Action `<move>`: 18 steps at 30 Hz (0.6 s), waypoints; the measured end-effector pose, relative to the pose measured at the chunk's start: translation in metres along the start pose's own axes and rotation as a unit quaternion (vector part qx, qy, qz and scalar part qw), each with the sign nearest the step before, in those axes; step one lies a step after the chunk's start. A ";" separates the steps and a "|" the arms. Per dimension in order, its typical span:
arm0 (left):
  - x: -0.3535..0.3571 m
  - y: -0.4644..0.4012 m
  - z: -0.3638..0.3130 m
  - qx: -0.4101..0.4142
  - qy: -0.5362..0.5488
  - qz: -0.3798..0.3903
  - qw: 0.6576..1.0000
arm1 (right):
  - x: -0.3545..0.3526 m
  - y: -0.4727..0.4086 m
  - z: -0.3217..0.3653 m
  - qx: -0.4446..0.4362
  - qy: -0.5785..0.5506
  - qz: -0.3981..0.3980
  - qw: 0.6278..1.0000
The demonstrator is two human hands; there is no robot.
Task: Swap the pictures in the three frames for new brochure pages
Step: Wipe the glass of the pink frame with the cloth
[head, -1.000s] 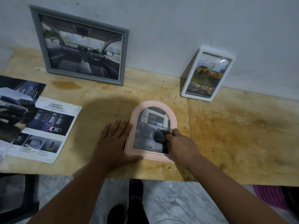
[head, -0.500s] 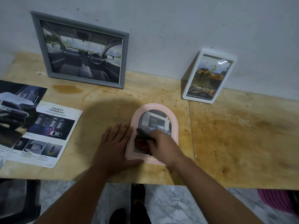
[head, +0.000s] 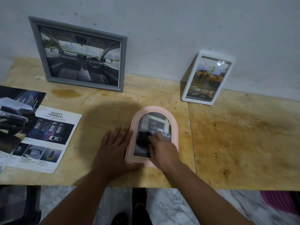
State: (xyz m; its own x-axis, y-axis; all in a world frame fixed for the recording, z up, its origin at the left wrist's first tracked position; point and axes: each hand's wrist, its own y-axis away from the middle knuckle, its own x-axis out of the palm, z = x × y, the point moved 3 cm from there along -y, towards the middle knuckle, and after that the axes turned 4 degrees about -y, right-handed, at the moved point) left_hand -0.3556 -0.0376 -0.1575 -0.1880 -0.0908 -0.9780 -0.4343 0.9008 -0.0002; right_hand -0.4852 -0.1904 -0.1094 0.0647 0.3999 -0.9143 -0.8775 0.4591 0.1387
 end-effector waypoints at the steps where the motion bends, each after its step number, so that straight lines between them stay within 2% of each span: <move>1: 0.001 0.000 0.000 0.000 0.002 -0.002 1.000 | 0.003 0.009 0.004 -0.028 -0.025 0.031 0.999; 3: 0.001 0.000 0.001 -0.002 0.004 -0.004 1.000 | 0.000 0.015 0.005 -0.061 -0.079 0.103 0.990; 5: 0.000 0.000 0.000 -0.001 0.005 -0.004 1.000 | -0.017 0.002 -0.007 -0.032 -0.142 0.131 0.981; 7: -0.002 0.000 -0.001 -0.002 0.004 -0.002 1.000 | -0.038 -0.021 -0.029 0.032 -0.147 0.059 0.987; 9: -0.004 0.000 -0.001 -0.003 0.002 -0.001 1.000 | -0.050 -0.046 -0.052 0.098 -0.072 -0.022 0.992; 12: -0.004 0.000 0.000 -0.003 0.002 0.001 1.000 | -0.039 -0.068 -0.051 0.154 0.006 -0.033 0.987; 15: -0.004 0.000 -0.001 -0.003 0.005 -0.001 1.000 | -0.023 -0.062 -0.031 0.116 0.034 -0.037 0.992; 18: -0.002 -0.001 -0.001 -0.002 -0.002 0.004 1.000 | -0.011 -0.044 -0.013 0.031 0.025 -0.006 0.999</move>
State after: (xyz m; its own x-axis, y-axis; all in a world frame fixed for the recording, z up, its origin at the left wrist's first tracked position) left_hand -0.3555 -0.0381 -0.1553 -0.1886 -0.0819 -0.9786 -0.4355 0.9001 0.0086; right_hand -0.4533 -0.2258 -0.1103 0.0493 0.3551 -0.9335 -0.8455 0.5124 0.1503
